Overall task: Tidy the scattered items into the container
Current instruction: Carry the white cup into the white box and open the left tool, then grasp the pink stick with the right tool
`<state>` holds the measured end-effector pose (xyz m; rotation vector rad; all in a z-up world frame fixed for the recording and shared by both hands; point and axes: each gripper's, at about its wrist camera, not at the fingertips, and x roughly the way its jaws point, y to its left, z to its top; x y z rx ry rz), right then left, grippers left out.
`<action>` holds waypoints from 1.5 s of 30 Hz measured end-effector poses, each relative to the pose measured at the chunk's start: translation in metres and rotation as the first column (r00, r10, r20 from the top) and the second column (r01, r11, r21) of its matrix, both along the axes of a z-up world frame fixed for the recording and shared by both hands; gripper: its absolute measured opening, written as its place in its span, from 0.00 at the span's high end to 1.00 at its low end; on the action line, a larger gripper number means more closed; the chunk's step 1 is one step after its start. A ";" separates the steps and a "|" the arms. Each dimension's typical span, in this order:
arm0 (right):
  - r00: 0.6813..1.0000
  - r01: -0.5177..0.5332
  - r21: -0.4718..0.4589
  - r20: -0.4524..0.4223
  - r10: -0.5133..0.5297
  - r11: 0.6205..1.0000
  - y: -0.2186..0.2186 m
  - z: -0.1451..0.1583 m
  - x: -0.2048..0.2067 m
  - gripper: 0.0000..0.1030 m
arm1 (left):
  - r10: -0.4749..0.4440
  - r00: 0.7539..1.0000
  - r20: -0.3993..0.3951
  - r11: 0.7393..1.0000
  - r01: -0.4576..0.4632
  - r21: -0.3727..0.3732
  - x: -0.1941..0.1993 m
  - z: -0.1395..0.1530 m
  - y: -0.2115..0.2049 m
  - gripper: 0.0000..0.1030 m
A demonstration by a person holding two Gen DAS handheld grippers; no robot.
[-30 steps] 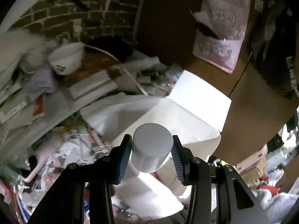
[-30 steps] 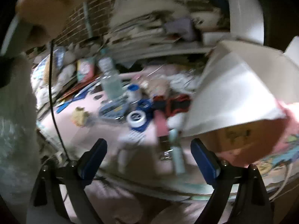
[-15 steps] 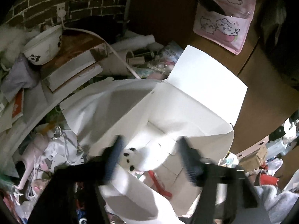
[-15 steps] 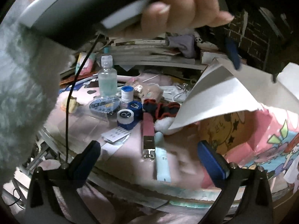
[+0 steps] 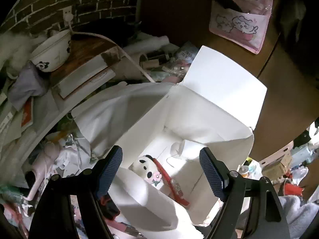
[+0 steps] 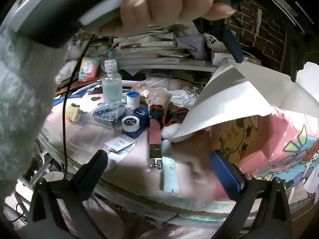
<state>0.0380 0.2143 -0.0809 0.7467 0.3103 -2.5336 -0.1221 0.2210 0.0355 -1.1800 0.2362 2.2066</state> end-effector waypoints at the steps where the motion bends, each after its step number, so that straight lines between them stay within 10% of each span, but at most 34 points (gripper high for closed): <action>1: 1.000 0.003 0.000 -0.001 -0.003 1.000 0.000 0.000 0.000 0.01 | 0.001 1.000 0.002 1.000 -0.001 -0.001 0.000 0.000 0.000 0.26; 19: 1.000 0.019 -0.010 0.002 -0.019 1.000 0.001 -0.001 0.004 0.01 | 0.095 0.984 -0.154 0.991 -0.079 0.104 0.042 0.045 -0.057 0.21; 24: 1.000 0.016 -0.026 -0.005 -0.017 1.000 0.003 -0.003 0.004 0.45 | 0.185 0.964 -0.189 0.976 -0.157 0.151 0.060 0.038 -0.101 0.21; 30: 1.000 -0.007 -0.033 -0.017 0.007 0.999 0.002 -0.007 0.002 0.72 | 0.285 0.940 -0.188 0.942 -0.238 0.235 0.085 0.011 -0.153 0.21; 45: 0.998 -0.028 -0.015 0.052 0.029 0.999 -0.020 -0.015 -0.020 0.83 | 0.422 0.898 -0.121 0.864 -0.358 0.353 0.105 -0.028 -0.218 0.21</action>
